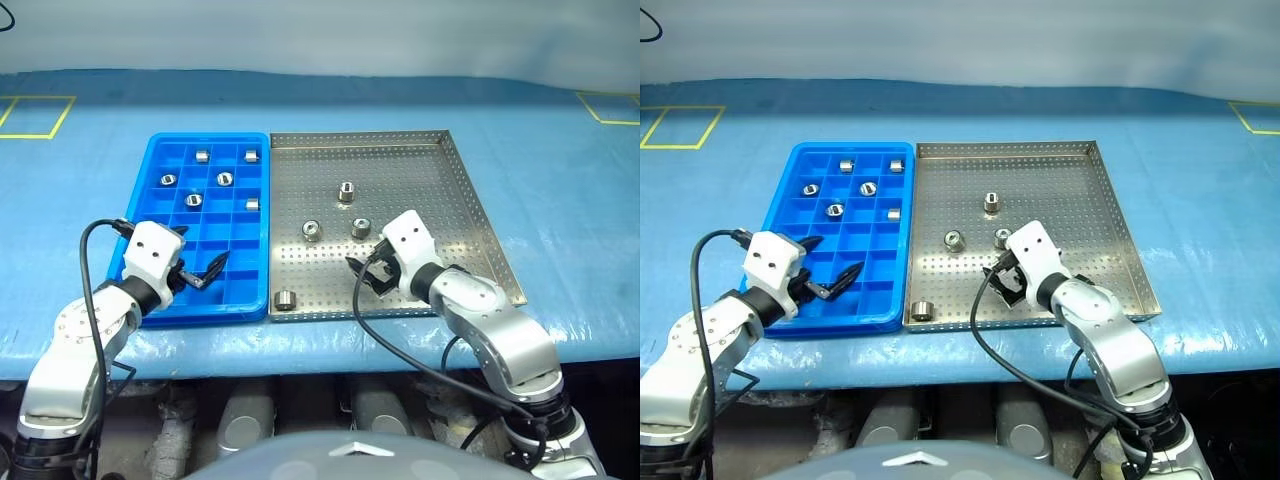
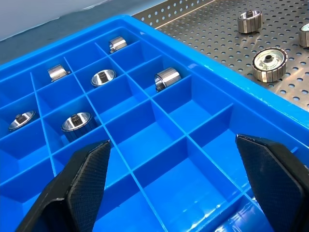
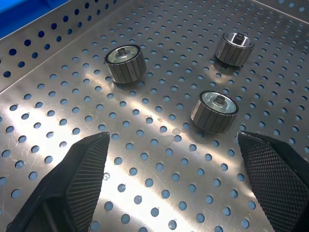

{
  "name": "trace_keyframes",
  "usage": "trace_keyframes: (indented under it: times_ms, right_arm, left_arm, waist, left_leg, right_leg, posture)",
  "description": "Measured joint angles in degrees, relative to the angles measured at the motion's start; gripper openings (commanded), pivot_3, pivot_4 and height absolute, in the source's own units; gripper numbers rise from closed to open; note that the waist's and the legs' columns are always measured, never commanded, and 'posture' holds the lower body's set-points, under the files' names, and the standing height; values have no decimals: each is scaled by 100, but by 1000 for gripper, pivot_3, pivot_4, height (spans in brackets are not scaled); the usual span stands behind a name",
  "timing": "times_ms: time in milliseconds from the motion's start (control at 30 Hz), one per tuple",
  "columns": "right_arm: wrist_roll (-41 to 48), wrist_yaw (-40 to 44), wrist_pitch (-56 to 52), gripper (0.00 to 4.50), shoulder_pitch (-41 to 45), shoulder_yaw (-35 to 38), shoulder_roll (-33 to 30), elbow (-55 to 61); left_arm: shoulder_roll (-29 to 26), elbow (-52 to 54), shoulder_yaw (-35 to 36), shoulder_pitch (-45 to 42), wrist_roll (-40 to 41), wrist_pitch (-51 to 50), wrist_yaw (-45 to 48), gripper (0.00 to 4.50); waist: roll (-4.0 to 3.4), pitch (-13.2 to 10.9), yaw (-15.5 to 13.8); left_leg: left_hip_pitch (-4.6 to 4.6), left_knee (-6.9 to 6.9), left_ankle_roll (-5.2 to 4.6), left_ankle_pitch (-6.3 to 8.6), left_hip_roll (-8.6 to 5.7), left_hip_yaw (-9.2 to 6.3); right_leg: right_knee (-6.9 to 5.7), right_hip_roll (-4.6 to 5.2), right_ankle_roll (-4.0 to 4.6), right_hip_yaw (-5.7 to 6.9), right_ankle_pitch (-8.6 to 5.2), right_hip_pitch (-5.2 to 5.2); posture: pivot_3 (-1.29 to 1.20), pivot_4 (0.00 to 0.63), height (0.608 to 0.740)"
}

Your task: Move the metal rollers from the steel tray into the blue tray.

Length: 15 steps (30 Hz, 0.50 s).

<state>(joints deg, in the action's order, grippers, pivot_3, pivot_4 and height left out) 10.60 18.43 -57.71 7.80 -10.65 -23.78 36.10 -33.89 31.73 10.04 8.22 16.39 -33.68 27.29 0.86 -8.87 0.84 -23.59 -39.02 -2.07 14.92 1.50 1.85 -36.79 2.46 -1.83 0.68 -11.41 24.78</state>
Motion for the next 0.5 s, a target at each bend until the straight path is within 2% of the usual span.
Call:
trace_keyframes:
  times_ms: [500]
  right_arm:
    - [18, 26, -68, 4466, 66, -5, -23, 4]
  left_arm:
    - [-16, 10, 1, -73, 47, -49, 70, 4500]
  waist:
    - [0, 0, -7]
  left_leg:
    - [0, -2, 0, 0, 0, -1]
  right_leg:
    - [-1, 0, 0, 1, 0, -1]
  posture:
    - [-31, 150, 740]
